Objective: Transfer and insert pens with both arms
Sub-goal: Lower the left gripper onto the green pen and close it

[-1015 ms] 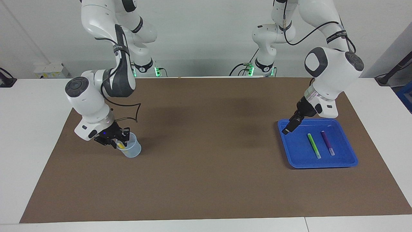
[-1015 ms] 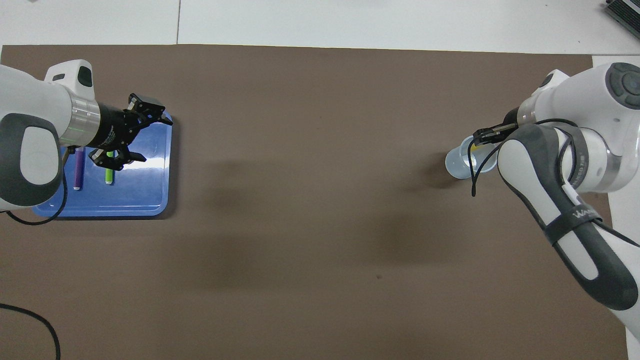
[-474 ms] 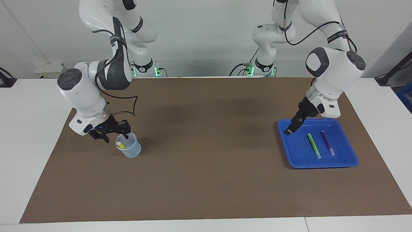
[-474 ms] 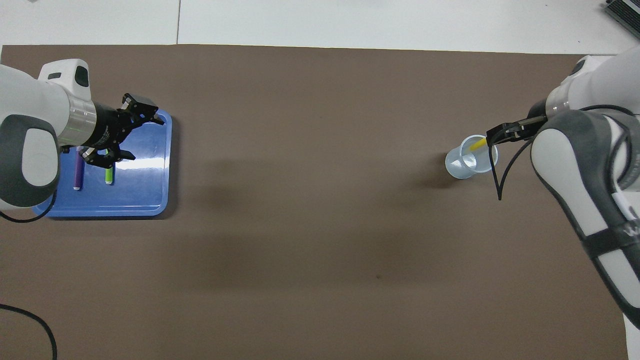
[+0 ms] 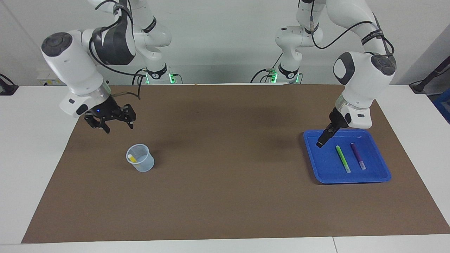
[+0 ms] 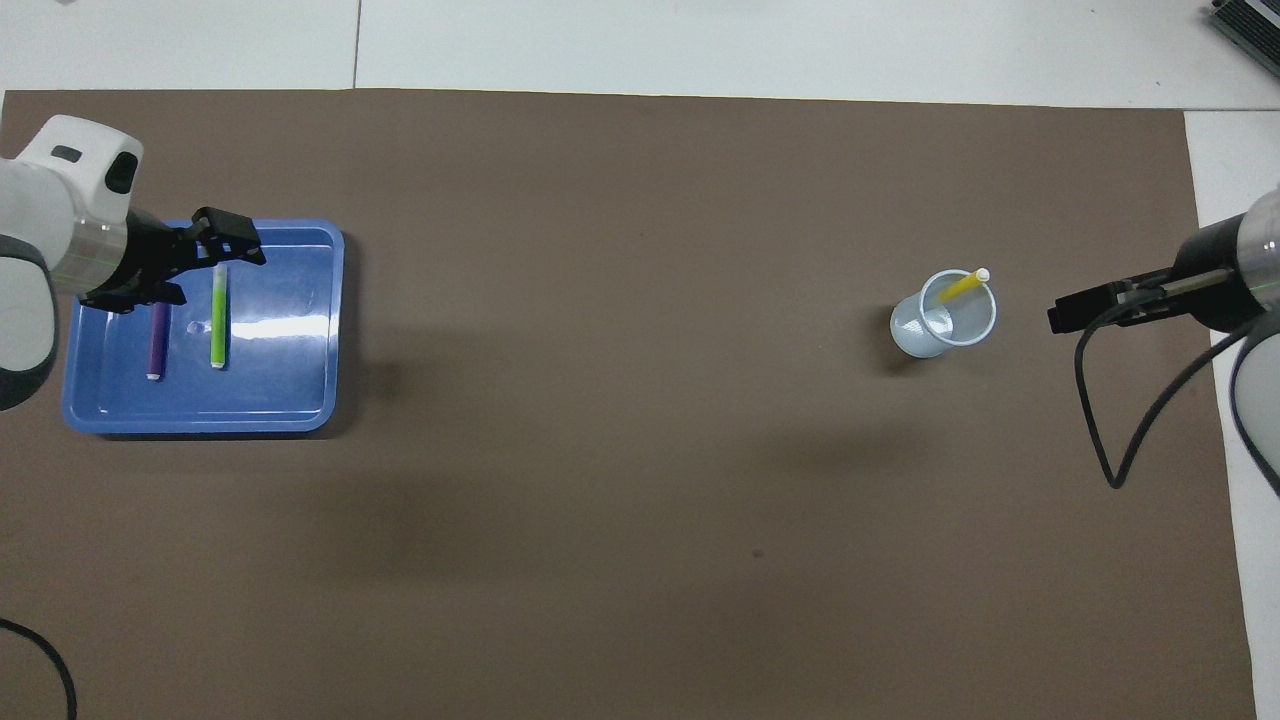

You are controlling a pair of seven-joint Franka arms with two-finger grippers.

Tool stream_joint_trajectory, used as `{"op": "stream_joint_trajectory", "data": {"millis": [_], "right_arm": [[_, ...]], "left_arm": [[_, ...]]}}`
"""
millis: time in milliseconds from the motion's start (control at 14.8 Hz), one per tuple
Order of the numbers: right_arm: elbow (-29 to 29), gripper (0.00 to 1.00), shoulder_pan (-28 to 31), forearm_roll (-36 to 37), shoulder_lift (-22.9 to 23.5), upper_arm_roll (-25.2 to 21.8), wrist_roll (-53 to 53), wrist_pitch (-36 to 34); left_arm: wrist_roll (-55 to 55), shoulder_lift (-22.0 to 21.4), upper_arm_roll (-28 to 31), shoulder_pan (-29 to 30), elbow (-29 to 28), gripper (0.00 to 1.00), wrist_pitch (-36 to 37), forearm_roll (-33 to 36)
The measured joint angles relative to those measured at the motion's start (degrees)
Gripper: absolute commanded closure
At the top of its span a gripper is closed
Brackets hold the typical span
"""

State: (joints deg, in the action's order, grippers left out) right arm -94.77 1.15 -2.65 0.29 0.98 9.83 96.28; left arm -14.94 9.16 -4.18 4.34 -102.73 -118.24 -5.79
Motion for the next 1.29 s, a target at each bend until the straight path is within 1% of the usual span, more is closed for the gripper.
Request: {"op": "stream_joint_trajectory", "data": {"millis": [135,203,338,474,677,947,1083,1285], "right_arm": [[-0.16,0.0,0.01,0.0,-0.3,0.0,-0.05,-1.41],[-0.29,0.0,0.03,0.0,-0.25,-0.01,-0.08,-2.08],[-0.54,0.0,0.08,0.0,-0.22,-0.03,-0.12,-2.3],[-0.69,0.0,0.08,0.0,-0.22,-0.02,-0.13,-2.3],[-0.78,0.0,0.08,0.0,-0.22,-0.02,-0.33,-2.3],[-0.93,0.0,0.08,0.0,-0.22,-0.02,-0.38,-2.3],[-1.01,0.0,0.08,0.0,-0.22,-0.02,-0.4,-2.3],[-1.18,0.0,0.08,0.0,-0.22,-0.02,-0.4,-2.3]], "left_arm": [[9.17,0.04,0.07,3.16,-0.37,0.0,-1.35,0.0],[11.94,0.12,0.07,4.06,-0.66,0.0,-2.35,0.05],[15.36,0.7,0.02,4.47,-1.19,0.0,-4.22,1.42],[17.87,2.17,-0.33,4.4,-1.39,0.0,-5.75,2.99],[20.59,5.71,-0.47,4.36,-1.57,0.0,-8.91,4.13],[21.3,9.76,-0.43,4.4,-1.65,0.0,-12.7,6.91],[21.95,11.01,-0.23,4.9,-1.94,0.0,-14.11,6.98],[22.66,11.39,-0.21,5.7,-3.41,0.0,-15.18,6.99]]}}
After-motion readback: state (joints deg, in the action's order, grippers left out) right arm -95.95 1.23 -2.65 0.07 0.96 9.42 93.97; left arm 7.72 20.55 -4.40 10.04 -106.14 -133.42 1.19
